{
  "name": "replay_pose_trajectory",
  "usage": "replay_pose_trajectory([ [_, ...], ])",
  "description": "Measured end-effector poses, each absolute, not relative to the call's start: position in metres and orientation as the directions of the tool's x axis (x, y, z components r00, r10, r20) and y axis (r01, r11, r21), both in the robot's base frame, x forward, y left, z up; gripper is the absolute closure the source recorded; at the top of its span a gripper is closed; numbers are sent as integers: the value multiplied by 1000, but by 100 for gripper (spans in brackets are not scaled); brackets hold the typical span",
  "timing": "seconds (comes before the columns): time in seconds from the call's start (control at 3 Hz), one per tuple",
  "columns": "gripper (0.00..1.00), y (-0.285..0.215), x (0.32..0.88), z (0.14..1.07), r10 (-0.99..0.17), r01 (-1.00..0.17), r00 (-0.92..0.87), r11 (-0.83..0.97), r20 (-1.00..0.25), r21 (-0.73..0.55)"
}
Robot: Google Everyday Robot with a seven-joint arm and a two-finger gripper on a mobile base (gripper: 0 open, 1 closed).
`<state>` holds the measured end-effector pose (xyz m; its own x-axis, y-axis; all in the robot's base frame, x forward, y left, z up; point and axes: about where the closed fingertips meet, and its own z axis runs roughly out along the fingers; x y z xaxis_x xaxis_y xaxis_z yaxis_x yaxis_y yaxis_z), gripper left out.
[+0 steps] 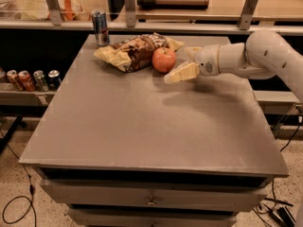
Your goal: Move apple near brown chip bag
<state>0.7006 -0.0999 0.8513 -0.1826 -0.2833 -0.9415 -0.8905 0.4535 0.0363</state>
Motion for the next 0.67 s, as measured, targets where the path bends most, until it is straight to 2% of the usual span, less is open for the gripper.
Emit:
replay_pose_trajectory([
  [0.67,0,-138,671,875,-374,-859,-181,511,-909,-40],
])
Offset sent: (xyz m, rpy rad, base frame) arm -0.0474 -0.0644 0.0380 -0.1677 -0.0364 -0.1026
